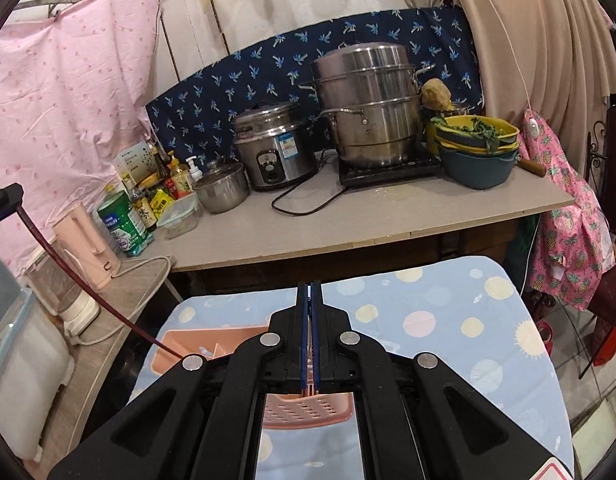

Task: Organize utensils
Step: 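Lift the chopstick and spoon and carry both tools over the pink basket, then open both tools to drop the chopstick and spoon into the basket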

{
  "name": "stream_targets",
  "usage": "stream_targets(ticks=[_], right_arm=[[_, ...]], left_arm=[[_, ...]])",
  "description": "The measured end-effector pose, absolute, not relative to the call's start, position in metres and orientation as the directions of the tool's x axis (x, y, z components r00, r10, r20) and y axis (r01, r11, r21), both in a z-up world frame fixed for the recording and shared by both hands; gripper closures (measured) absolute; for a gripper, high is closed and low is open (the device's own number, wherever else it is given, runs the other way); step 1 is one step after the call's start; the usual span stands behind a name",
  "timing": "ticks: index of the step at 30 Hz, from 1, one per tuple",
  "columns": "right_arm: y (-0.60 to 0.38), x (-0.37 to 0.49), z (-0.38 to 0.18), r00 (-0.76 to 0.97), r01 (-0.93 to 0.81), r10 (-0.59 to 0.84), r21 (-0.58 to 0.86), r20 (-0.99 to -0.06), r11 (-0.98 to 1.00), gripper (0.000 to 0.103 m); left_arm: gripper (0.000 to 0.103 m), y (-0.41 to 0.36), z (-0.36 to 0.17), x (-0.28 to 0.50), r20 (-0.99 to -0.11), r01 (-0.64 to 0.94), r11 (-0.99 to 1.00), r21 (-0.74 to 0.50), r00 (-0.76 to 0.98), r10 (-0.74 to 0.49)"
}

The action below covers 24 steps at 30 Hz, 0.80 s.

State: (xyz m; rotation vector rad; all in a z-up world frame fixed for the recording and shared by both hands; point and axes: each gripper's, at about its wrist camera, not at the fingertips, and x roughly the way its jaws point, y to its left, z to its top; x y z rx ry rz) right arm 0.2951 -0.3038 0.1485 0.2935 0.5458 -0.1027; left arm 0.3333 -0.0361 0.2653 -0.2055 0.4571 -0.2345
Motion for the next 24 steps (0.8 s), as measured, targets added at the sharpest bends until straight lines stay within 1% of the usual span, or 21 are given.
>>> stream_targets(ticks=[5, 7, 9, 10, 11, 12, 13, 14, 15, 18, 21, 24], right_arm=[[-0.302, 0.311, 0.128, 0.822, 0.171, -0.009, 0.231, -0.569, 0.958, 0.101], [-0.304, 0.312, 0.124, 0.820, 0.174, -0.008, 0.235, -0.573, 0.956, 0.099], [-0.303, 0.308, 0.123, 0.822, 0.183, -0.023, 0.225, -0.570, 0.957, 0.090], [-0.305, 0.304, 0.126, 0.827, 0.185, -0.025, 0.229, -0.562, 0.956, 0.081], [-0.306, 0.298, 0.128, 0.832, 0.188, -0.026, 0.238, -0.554, 0.953, 0.073], [-0.306, 0.294, 0.129, 0.835, 0.188, -0.023, 0.246, -0.549, 0.951, 0.070], [-0.306, 0.286, 0.132, 0.839, 0.183, -0.018, 0.251, -0.543, 0.950, 0.069], [-0.306, 0.280, 0.135, 0.842, 0.183, -0.022, 0.248, -0.538, 0.951, 0.069], [-0.304, 0.271, 0.137, 0.844, 0.184, -0.027, 0.242, -0.535, 0.953, 0.068], [-0.301, 0.244, 0.141, 0.850, 0.174, -0.019, 0.248, -0.526, 0.953, 0.065], [-0.295, 0.214, 0.141, 0.849, 0.167, -0.014, 0.243, -0.528, 0.955, 0.063], [-0.286, 0.180, 0.134, 0.843, 0.169, -0.023, 0.224, -0.537, 0.960, 0.061]], left_arm=[[0.096, -0.043, 0.239, 0.342, -0.463, 0.167, 0.960, -0.225, 0.848, -0.257], [0.096, -0.043, 0.232, 0.344, -0.483, 0.157, 0.964, -0.216, 0.841, -0.245], [0.095, -0.042, 0.226, 0.344, -0.498, 0.158, 0.963, -0.218, 0.831, -0.249], [0.095, -0.041, 0.224, 0.343, -0.502, 0.151, 0.965, -0.214, 0.831, -0.241], [0.093, -0.040, 0.223, 0.341, -0.504, 0.151, 0.966, -0.210, 0.830, -0.239], [0.085, -0.038, 0.222, 0.339, -0.507, 0.152, 0.967, -0.207, 0.828, -0.238], [0.079, -0.036, 0.221, 0.335, -0.513, 0.148, 0.968, -0.204, 0.826, -0.234], [0.070, -0.034, 0.220, 0.331, -0.513, 0.148, 0.967, -0.206, 0.826, -0.236], [0.063, -0.033, 0.220, 0.326, -0.514, 0.147, 0.968, -0.202, 0.826, -0.233], [0.053, -0.031, 0.216, 0.306, -0.522, 0.143, 0.977, -0.157, 0.828, -0.205], [0.046, -0.029, 0.208, 0.281, -0.533, 0.143, 0.982, -0.122, 0.825, -0.186], [0.045, -0.027, 0.196, 0.254, -0.550, 0.135, 0.988, -0.078, 0.821, -0.156]])
